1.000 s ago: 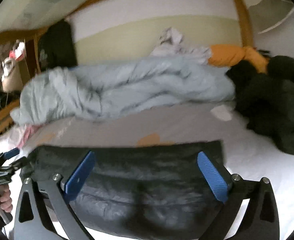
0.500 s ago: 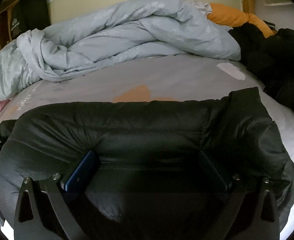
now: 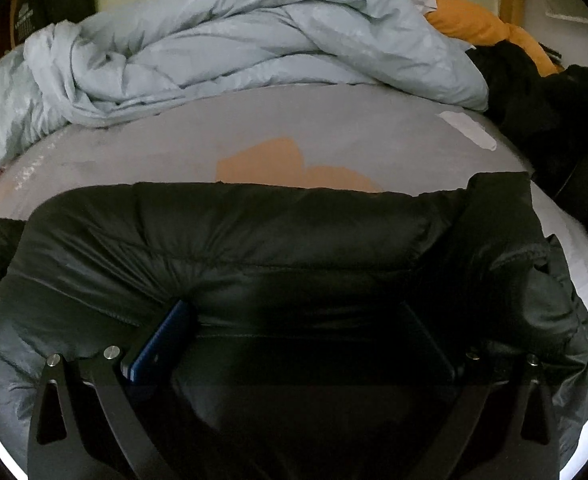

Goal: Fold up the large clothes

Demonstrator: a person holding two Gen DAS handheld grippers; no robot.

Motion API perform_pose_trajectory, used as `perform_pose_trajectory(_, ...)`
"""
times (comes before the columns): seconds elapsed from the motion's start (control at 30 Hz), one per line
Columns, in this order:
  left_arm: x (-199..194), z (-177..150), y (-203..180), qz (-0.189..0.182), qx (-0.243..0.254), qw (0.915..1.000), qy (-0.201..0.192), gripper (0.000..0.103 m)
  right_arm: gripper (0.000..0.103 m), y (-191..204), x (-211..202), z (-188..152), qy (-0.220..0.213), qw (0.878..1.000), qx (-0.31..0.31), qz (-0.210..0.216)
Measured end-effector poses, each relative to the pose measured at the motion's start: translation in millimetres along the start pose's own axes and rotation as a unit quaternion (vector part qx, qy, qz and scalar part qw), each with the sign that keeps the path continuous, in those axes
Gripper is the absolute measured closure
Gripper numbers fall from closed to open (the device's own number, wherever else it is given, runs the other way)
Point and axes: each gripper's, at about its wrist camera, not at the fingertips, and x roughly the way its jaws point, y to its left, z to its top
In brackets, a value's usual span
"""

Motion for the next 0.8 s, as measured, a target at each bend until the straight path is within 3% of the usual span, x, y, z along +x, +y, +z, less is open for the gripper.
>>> perform_pose_trajectory(0.7,-1.7,1.1,-0.7,0.017,0.011,0.9998,-0.001,0.000,0.000,-1.2,0.1,-2.1,-0.004,1.000,-0.002,-0.001)
perform_pose_trajectory(0.73,-4.1,1.0,1.8,0.010,0.007,0.9999,-0.006,0.003,0.000,-1.0,0.2,-2.1,-0.004,1.000,-0.002,-0.001)
perform_pose_trajectory(0.8,-19.2,1.2,17.4,-0.025,-0.023,0.9990,-0.030,0.027,0.000,-1.2,0.5,-1.8,-0.004,1.000,-0.002,-0.002)
